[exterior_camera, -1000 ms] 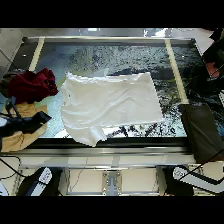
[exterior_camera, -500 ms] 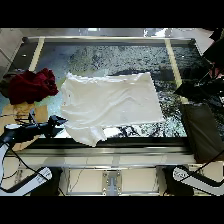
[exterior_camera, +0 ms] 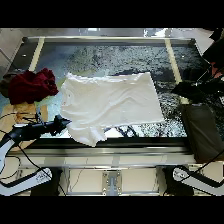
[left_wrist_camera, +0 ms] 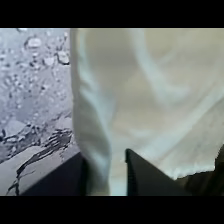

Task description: Fold the shirts.

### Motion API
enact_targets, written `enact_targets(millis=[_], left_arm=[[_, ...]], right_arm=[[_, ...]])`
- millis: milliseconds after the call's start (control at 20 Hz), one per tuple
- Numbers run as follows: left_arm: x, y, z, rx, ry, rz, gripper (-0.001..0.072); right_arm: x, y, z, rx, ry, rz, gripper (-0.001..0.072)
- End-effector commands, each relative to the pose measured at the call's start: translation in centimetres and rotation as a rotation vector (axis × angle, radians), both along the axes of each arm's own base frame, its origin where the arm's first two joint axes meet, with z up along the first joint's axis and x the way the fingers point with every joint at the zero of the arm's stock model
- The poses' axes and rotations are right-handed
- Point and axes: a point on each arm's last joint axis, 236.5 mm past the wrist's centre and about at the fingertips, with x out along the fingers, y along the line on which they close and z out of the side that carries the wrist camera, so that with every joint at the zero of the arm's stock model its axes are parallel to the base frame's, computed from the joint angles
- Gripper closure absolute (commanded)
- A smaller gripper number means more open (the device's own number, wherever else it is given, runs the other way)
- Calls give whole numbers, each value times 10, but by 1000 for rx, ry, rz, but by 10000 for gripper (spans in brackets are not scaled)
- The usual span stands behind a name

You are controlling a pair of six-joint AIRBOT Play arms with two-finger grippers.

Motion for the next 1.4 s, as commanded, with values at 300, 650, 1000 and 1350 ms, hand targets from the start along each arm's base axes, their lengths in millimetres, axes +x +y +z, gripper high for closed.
enact_targets(millis=[300, 650, 1000, 1350], left_arm=[[12, -22, 20, -62, -77, -41, 696], [14, -19, 18, -27, -109, -62, 697], [14, -17, 17, -21, -109, -58, 697], [14, -18, 17, -21, -109, -59, 697]], right_arm=[[-61, -51, -54, -59, 213, -104, 229], [-120, 29, -155, 424, 336, -383, 217], [-65, 34, -171, 442, 117, -596, 232], [-67, 45, -179, 455, 164, -609, 300]])
